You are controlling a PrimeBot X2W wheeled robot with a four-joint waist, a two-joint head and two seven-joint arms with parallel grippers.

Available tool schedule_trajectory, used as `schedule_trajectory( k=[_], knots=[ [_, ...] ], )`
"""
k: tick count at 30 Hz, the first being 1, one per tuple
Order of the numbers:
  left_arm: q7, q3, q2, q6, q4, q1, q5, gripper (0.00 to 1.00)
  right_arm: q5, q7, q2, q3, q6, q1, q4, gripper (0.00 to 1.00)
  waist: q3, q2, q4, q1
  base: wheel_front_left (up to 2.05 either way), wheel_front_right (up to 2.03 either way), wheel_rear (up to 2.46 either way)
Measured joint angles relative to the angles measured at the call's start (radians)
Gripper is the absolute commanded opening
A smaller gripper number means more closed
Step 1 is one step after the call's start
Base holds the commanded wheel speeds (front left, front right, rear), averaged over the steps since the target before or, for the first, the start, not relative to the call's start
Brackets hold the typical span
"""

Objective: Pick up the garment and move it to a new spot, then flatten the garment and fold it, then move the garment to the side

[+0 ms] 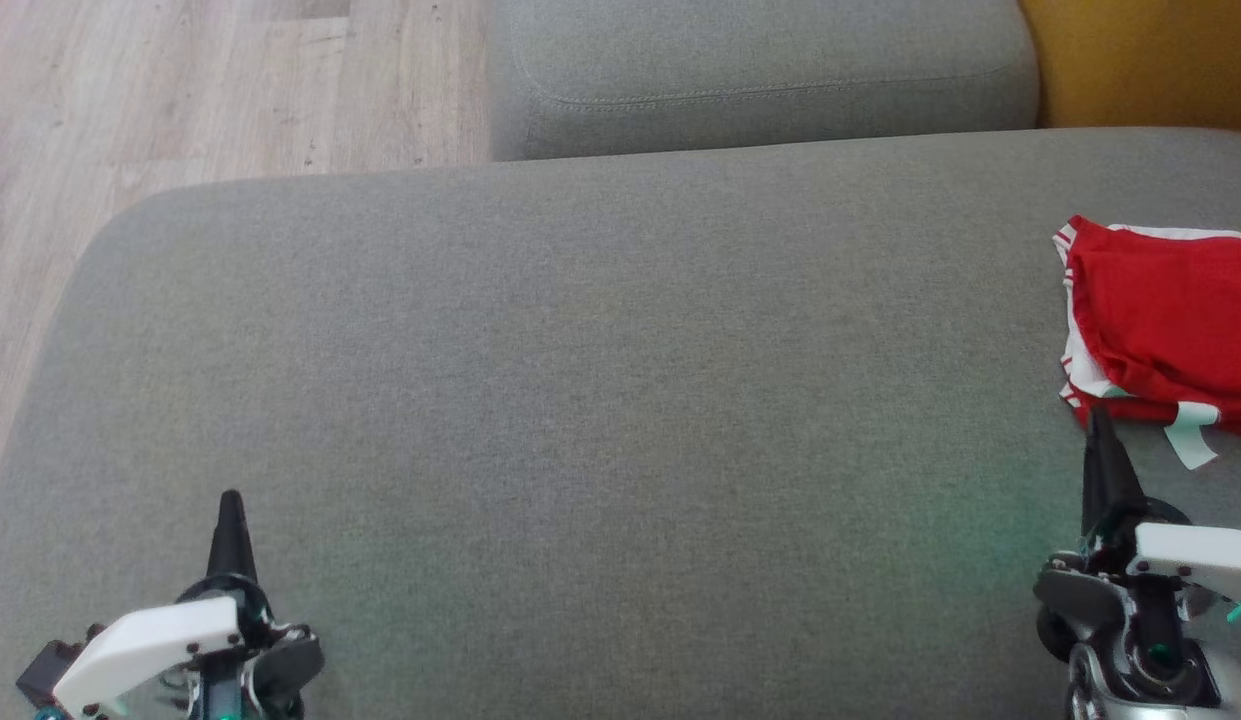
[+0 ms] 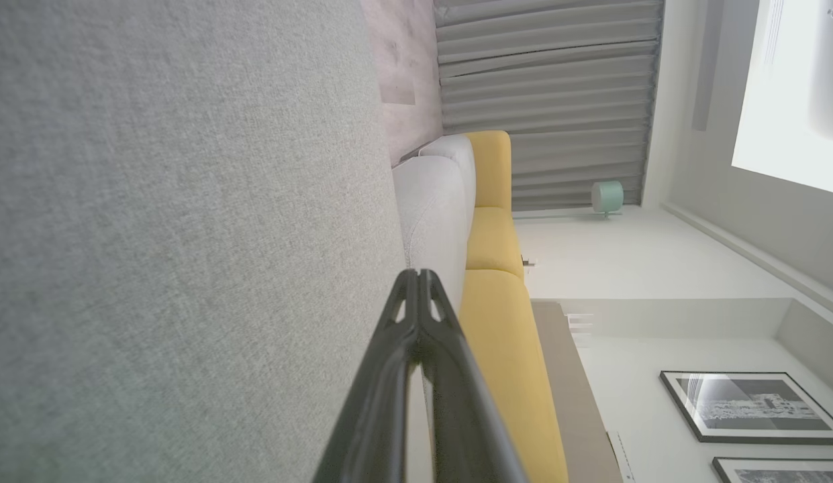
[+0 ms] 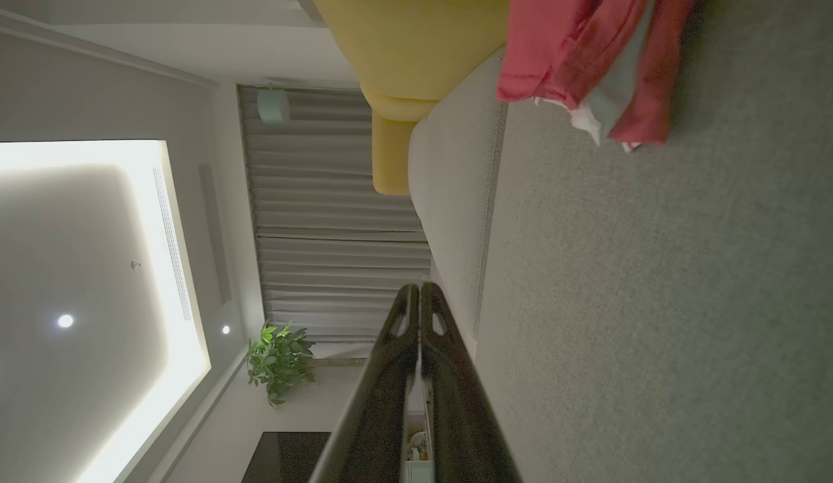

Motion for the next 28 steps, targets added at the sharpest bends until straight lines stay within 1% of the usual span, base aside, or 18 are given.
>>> schedule_trajectory(
  k=[8,28],
  knots=[
    [0.018,0.006,0.0,-0.008,-0.001,0.0,-0.067,0.0,0.075,0.021,0.0,-0.01,0.0,0.0,-0.011,0.0,-0.003,0.0,0.004,0.0,0.0,0.0,0.0],
    [0.018,0.006,0.0,-0.008,-0.001,-0.001,-0.067,0.0,0.075,0.022,0.0,-0.015,0.0,0.0,-0.012,0.0,-0.003,0.0,0.004,0.0,0.0,0.0,0.0]
  ],
)
